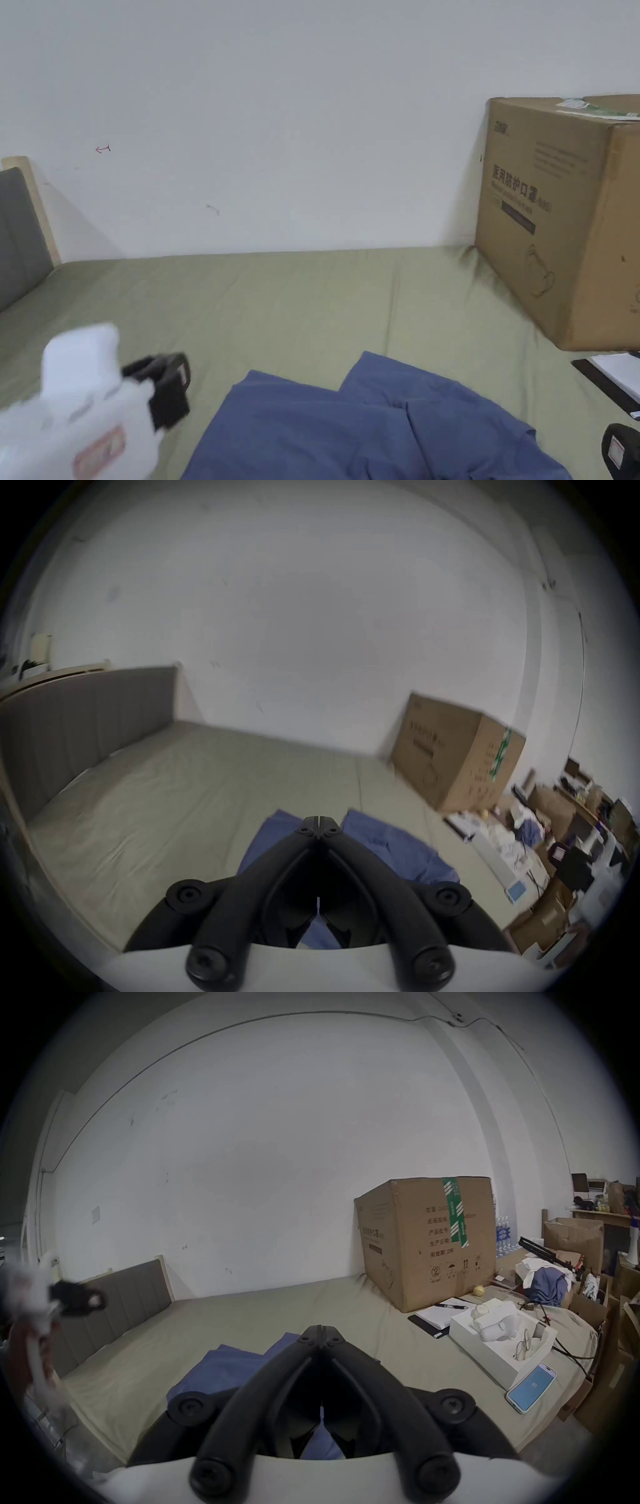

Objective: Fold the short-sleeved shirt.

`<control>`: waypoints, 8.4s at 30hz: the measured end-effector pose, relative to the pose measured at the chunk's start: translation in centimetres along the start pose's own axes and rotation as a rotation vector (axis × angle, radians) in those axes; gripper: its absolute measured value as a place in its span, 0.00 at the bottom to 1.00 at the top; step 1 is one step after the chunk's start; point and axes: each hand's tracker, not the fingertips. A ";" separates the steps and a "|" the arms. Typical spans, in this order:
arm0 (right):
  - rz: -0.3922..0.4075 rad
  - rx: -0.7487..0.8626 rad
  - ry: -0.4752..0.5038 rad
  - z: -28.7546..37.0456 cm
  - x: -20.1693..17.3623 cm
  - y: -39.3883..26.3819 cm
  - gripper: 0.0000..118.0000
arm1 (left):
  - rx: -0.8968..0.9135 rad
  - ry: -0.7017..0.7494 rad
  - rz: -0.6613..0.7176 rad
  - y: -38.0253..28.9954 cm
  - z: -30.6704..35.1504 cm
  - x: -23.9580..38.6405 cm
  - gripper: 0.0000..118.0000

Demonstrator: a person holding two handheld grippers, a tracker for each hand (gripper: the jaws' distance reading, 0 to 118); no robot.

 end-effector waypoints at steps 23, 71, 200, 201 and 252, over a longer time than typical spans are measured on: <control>0.145 -0.237 0.043 -15.9 1.5 -6.3 0.00 | -0.812 0.142 -0.156 -5.0 -49.2 -8.1 0.97; 0.180 -0.920 0.106 -45.0 9.9 -6.6 0.01 | -0.334 -0.045 0.143 -10.7 -17.8 -5.1 0.00; 0.095 -0.246 0.148 -1.5 1.7 0.0 0.00 | -0.803 0.118 0.001 -15.4 -2.7 -11.5 0.95; 0.088 -0.263 0.150 -1.6 1.7 -0.3 0.00 | -0.835 0.128 0.005 -16.6 -3.2 -12.0 0.99; -0.039 -0.745 0.053 -7.8 17.5 -9.4 0.05 | -0.469 0.081 0.056 -16.9 1.3 -8.2 0.01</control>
